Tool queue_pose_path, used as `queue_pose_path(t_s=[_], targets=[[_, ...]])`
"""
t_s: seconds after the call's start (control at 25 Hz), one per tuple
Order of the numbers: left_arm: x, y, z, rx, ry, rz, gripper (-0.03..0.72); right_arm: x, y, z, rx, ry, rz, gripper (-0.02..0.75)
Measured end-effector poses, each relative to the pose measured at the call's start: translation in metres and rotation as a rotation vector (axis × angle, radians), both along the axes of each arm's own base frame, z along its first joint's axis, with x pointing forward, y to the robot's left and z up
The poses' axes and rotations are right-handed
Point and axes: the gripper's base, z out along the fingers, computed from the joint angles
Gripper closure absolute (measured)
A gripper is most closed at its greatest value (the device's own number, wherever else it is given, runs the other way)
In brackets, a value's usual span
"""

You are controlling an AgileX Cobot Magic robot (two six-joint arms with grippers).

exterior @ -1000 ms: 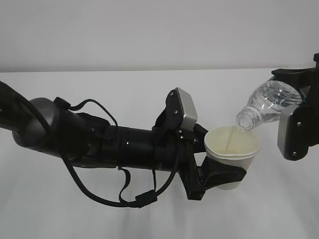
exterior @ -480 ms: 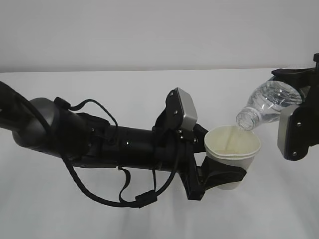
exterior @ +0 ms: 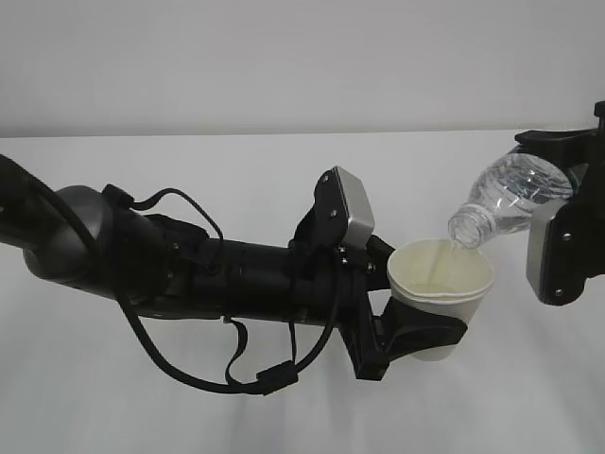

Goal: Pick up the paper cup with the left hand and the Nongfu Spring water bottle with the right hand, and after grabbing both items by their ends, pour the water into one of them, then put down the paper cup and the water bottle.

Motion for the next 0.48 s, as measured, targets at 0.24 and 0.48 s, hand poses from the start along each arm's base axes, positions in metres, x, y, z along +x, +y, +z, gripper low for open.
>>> queue_pose_path(t_s=[0.24,0.48], targets=[[-0.0001,0.0000,-0.0001,0.001,-0.001,-0.001,0.206,0.0000,0.0000,0.0000,-0.002,-0.001,0.000,0.313],[-0.0001,0.0000,-0.0001,0.001,-0.001,-0.001,0.206,0.0000,0.0000,0.0000,-0.008,-0.003,0.002,0.313]])
